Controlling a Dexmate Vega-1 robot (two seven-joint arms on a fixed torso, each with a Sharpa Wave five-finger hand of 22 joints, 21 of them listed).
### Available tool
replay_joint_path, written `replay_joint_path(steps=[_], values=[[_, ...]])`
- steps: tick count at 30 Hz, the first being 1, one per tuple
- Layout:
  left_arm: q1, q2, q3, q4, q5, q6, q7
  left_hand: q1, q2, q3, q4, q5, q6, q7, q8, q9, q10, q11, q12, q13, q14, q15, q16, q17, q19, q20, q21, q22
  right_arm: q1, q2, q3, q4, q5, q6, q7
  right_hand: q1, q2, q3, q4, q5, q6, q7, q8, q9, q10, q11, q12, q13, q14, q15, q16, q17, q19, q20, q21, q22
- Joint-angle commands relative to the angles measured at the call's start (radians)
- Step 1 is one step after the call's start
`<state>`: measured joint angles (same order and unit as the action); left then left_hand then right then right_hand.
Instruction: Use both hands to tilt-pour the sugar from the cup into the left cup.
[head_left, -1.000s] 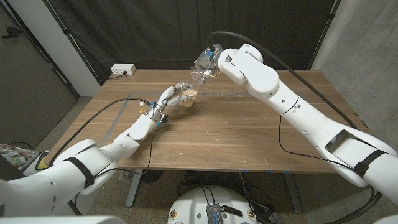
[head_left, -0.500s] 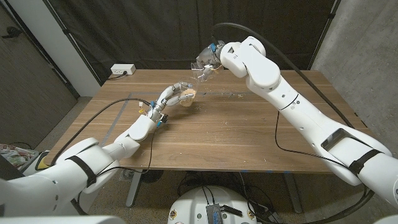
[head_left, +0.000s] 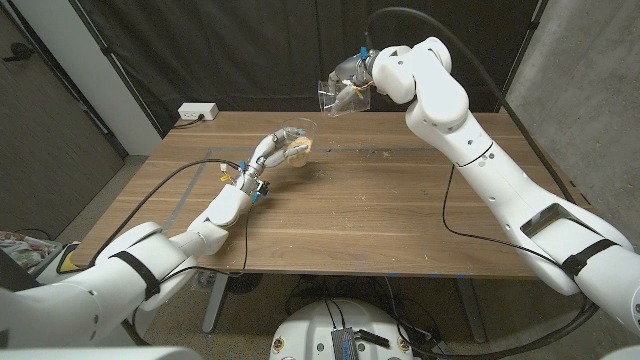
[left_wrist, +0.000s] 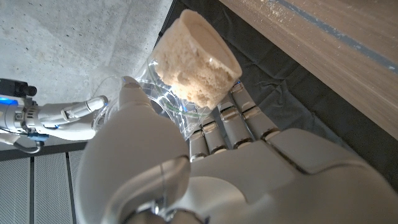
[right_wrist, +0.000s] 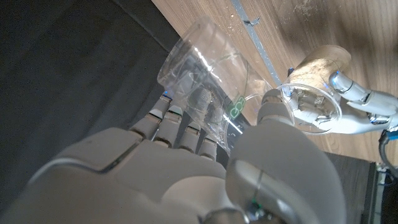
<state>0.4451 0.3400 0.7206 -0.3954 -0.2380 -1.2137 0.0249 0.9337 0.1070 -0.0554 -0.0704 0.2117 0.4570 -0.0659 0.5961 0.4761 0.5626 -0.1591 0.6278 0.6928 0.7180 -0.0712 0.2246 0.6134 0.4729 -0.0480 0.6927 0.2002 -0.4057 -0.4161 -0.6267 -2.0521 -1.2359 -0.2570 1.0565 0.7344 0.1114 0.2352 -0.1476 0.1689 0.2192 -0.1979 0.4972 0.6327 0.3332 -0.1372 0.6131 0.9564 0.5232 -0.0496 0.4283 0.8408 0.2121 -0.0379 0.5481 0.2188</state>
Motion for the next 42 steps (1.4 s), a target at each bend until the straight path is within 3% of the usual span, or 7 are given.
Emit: replay_joint_path(steps=[1, 7, 13, 21, 31, 36, 42], values=[[0.021, -0.038, -0.065, -0.003, -0.098, -0.001, -0.105, 0.007, 0.014, -0.005, 0.001, 0.003, -0.006, 0.001, 0.009, 0.006, 0.001, 0.001, 0.006, 0.007, 0.007, -0.118, -0.003, 0.002, -0.003, -0.092, 0.007, 0.003, -0.05, -0.046, 0.116, -0.078, 0.135, -0.157, 0.0, 0.004, 0.012, 0.021, 0.012, 0.009, 0.027, -0.013, 0.006, 0.003, 0.013, 0.001, -0.004, 0.001, 0.013, -0.183, 0.003, 0.007, 0.013, -0.018, 0.006, 0.003], [0.03, -0.065, -0.105, -0.002, -0.151, 0.009, -0.18, 0.005, 0.015, -0.006, 0.002, 0.003, -0.011, 0.003, 0.01, 0.008, -0.003, 0.0, 0.006, 0.009, 0.005, -0.115, -0.003, 0.003, -0.004, -0.091, 0.008, 0.003, -0.084, -0.079, 0.18, -0.115, 0.237, -0.241, -0.032, 0.004, 0.011, 0.022, 0.011, 0.009, 0.032, -0.013, 0.006, 0.004, 0.023, 0.0, -0.004, -0.001, 0.022, -0.182, 0.005, 0.009, 0.022, -0.011, 0.01, 0.002], [0.042, -0.084, -0.14, -0.008, -0.183, 0.016, -0.23, 0.005, 0.015, -0.007, 0.003, 0.002, -0.015, 0.001, 0.009, 0.007, -0.01, 0.005, 0.004, 0.01, 0.002, -0.11, -0.005, 0.003, -0.004, -0.089, 0.009, 0.003, -0.137, -0.116, 0.27, -0.145, 0.416, -0.309, -0.116, 0.007, 0.008, 0.024, 0.009, 0.009, 0.034, -0.013, 0.005, 0.005, 0.027, 0.004, -0.004, 0.002, 0.027, -0.182, 0.005, 0.011, 0.026, -0.006, 0.012, 0.002], [0.065, -0.086, -0.166, -0.049, -0.224, 0.02, -0.284, 0.004, 0.014, -0.01, 0.004, 0.002, -0.02, 0.003, 0.008, 0.007, -0.019, 0.001, 0.002, 0.012, -0.006, -0.109, -0.007, 0.004, -0.006, -0.089, 0.01, 0.002, -0.249, -0.17, 0.447, -0.133, 0.794, -0.324, -0.262, 0.006, 0.006, 0.025, 0.008, 0.009, 0.037, -0.012, 0.004, 0.006, 0.029, 0.013, -0.005, 0.005, 0.031, -0.182, 0.003, 0.013, 0.028, -0.002, 0.013, 0.001], [0.077, -0.091, -0.183, -0.07, -0.249, 0.017, -0.314, 0.004, 0.014, -0.012, 0.005, 0.001, -0.031, 0.007, 0.004, 0.006, -0.029, 0.006, -0.002, 0.011, -0.013, -0.107, -0.009, 0.005, -0.01, -0.086, 0.009, 0.002, -0.41, -0.269, 0.593, -0.116, 1.164, -0.23, -0.512, 0.011, 0.003, 0.029, 0.005, 0.009, 0.05, -0.013, 0.005, 0.007, 0.03, 0.016, -0.008, 0.009, 0.031, -0.182, 0.001, 0.016, 0.027, -0.001, 0.013, 0.001], [0.108, -0.053, -0.165, -0.162, -0.221, 0.046, -0.256, 0.005, 0.017, -0.012, 0.006, 0.001, -0.056, 0.01, -0.004, 0.008, -0.047, 0.01, -0.007, 0.013, -0.033, -0.102, -0.016, 0.005, -0.023, -0.08, 0.005, 0.001, -0.482, -0.295, 0.661, -0.045, 1.38, -0.122, -0.567, 0.011, 0.003, 0.029, 0.005, 0.009, 0.054, -0.013, 0.005, 0.008, 0.032, 0.02, -0.007, 0.011, 0.033, -0.181, 0.0, 0.016, 0.027, -0.001, 0.013, 0.001], [0.134, -0.01, -0.135, -0.249, -0.195, 0.084, -0.18, 0.004, 0.022, -0.012, 0.008, 0.001, -0.067, 0.014, -0.006, 0.013, -0.06, 0.016, -0.009, 0.014, -0.043, -0.096, -0.018, 0.004, -0.03, -0.074, 0.004, 0.001, -0.572, -0.337, 0.686, 0.031, 1.545, 0.008, -0.655, 0.01, -0.001, 0.029, 0.005, 0.009, 0.057, -0.013, 0.005, 0.009, 0.033, 0.025, -0.008, 0.013, 0.033, -0.18, 0.0, 0.017, 0.025, 0.002, 0.013, 0.001]])
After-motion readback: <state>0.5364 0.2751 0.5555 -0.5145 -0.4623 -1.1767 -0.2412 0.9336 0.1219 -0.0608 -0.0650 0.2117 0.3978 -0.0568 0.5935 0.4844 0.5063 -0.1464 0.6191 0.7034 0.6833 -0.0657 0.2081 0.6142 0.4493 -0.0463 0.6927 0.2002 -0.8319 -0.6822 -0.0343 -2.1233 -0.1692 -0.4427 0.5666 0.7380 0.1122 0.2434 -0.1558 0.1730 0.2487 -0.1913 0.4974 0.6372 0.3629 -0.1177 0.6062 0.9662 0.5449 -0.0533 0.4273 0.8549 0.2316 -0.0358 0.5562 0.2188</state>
